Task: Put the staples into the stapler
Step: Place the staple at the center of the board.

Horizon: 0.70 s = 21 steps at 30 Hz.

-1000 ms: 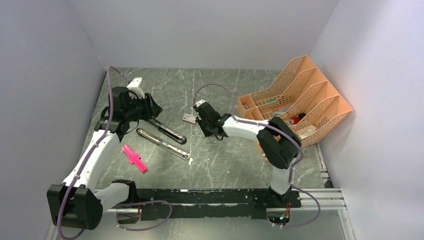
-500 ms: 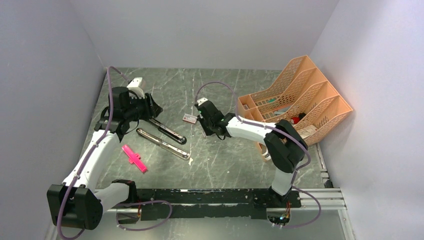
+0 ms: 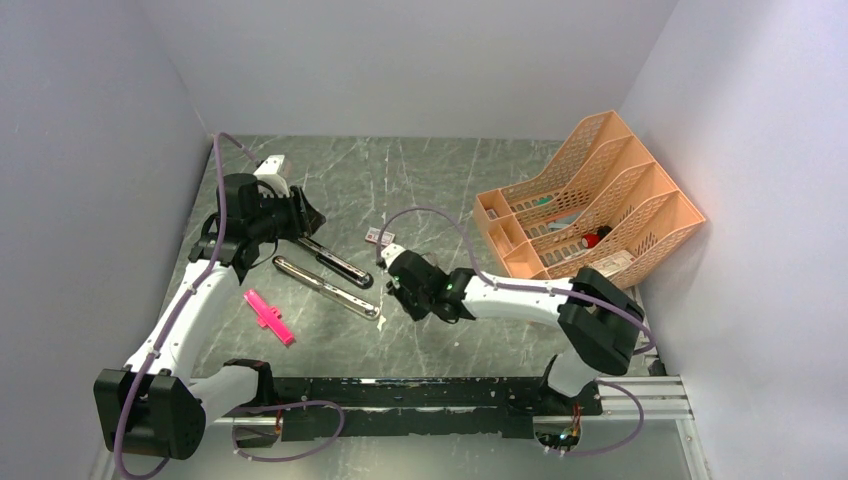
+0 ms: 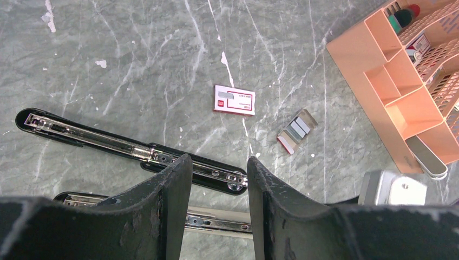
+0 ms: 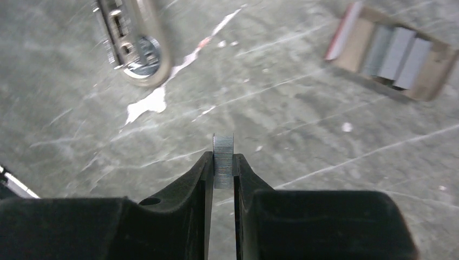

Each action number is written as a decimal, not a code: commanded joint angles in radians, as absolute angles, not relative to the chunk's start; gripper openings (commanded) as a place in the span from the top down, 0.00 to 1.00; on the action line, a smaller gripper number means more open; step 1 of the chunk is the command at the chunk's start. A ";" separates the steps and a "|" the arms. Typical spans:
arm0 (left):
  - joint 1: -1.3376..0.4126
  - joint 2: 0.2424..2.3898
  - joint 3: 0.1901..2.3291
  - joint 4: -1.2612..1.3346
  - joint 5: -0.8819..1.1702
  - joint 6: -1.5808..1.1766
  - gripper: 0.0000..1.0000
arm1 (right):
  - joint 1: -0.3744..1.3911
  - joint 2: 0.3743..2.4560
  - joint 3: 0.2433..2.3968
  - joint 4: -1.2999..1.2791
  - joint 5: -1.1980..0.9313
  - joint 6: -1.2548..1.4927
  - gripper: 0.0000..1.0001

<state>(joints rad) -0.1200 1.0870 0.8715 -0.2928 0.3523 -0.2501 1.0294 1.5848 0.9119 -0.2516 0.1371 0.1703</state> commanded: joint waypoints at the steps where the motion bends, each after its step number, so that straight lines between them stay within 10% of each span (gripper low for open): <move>1: -0.109 1.086 0.864 -0.272 0.370 -0.244 0.53 | 1.088 1.590 0.908 -0.210 0.099 0.148 0.83; 21: -0.109 1.083 0.863 -0.273 0.362 -0.241 0.53 | 1.149 1.657 0.936 -0.155 0.145 0.203 0.57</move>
